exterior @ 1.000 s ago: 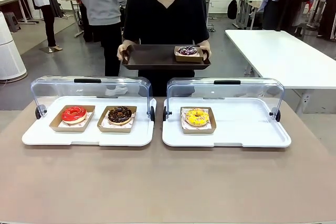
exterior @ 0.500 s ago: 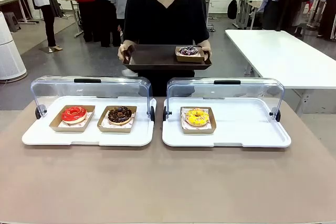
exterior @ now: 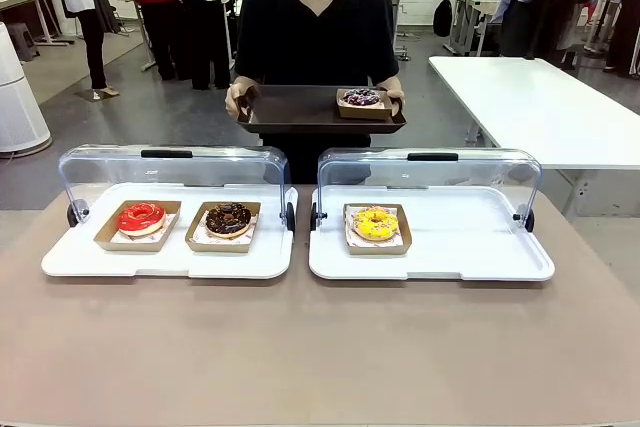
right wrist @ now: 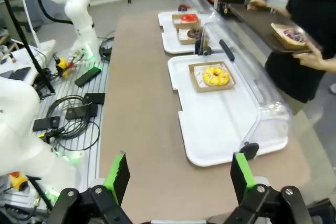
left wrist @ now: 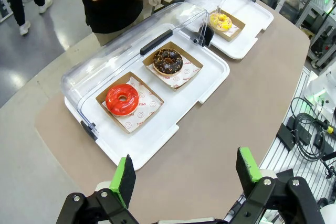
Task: Provide the desired donut to the person.
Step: Pick up and lift the Paper togo box containing the Donut pointed at by the person.
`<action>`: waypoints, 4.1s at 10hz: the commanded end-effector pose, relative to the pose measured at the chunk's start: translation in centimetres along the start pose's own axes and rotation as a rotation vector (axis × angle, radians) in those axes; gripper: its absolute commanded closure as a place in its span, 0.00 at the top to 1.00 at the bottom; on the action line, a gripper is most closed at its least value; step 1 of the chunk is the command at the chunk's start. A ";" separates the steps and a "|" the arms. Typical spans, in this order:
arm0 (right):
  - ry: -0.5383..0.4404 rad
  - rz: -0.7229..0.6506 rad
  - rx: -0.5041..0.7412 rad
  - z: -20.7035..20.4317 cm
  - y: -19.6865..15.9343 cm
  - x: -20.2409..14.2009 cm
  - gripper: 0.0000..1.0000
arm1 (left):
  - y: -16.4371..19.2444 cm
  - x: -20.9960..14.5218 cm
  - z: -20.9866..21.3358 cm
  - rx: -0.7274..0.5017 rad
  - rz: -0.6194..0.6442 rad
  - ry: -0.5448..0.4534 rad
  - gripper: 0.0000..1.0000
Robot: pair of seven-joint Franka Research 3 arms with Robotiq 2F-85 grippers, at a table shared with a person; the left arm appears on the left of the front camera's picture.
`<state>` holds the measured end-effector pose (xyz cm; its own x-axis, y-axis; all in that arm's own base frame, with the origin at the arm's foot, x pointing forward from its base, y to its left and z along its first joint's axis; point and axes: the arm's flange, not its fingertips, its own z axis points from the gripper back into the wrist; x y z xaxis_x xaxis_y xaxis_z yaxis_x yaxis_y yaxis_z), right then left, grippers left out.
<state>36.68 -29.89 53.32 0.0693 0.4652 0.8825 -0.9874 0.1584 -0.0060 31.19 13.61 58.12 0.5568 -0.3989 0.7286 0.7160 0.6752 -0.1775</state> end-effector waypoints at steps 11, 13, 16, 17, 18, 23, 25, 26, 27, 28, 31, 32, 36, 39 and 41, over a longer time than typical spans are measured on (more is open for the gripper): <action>0.000 -0.002 0.005 0.0 0.2 -0.1 1.00 | -0.1 0.0 0.0 -0.005 -0.002 -0.008 1.00; 0.000 -0.002 0.005 0.0 0.2 -0.1 1.00 | -0.1 0.0 0.0 -0.005 -0.002 -0.008 1.00; 0.000 -0.002 0.005 0.0 0.2 -0.1 1.00 | 0.0 0.0 0.0 0.000 0.000 0.000 1.00; 0.000 -0.002 0.005 0.0 0.2 -0.1 1.00 | -2.1 2.0 -1.3 0.113 -0.149 0.197 1.00; 0.000 -0.002 0.005 0.0 0.2 -0.1 1.00 | -3.6 3.9 -3.1 0.172 -0.309 0.360 1.00; 0.000 -0.002 0.005 0.0 0.2 -0.1 1.00 | -5.8 3.7 -11.5 0.089 -0.738 0.775 1.00; 0.000 -0.002 0.005 0.0 0.2 -0.1 1.00 | -5.6 2.4 -14.3 -0.008 -0.779 0.794 1.00; 0.000 -0.002 0.005 0.0 0.2 -0.1 1.00 | -5.3 2.1 -16.0 -0.087 -0.779 0.791 1.00; 0.000 -0.002 0.005 0.0 0.2 -0.1 1.00 | -5.0 1.9 -17.5 -0.135 -0.788 0.791 1.00; 0.000 -0.002 0.005 0.0 0.2 -0.1 1.00 | -4.2 1.6 -19.0 -0.139 -0.800 0.806 1.00; 0.000 -0.002 0.005 0.0 0.2 -0.1 1.00 | -2.4 0.5 -21.7 -0.182 -0.805 0.770 1.00; 0.000 -0.002 0.005 0.0 0.2 -0.1 1.00 | -2.6 0.9 -21.4 -0.122 -0.764 0.721 1.00; 0.000 -0.002 0.005 0.0 0.2 -0.1 1.00 | -3.3 0.1 -21.5 -0.164 -0.778 0.821 1.00; 0.000 -0.002 0.005 0.0 0.2 -0.1 1.00 | -1.8 0.5 -23.5 -0.200 -0.840 0.804 1.00; 0.000 -0.002 0.005 0.0 0.2 -0.1 1.00 | 0.5 1.1 -26.4 -0.171 -0.969 0.863 1.00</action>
<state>36.63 -29.90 53.31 0.0720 0.4664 0.8816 -0.9872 0.1597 -0.0039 40.80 -2.92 42.25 -0.0979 -0.9952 0.0039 0.9950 -0.0978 0.0200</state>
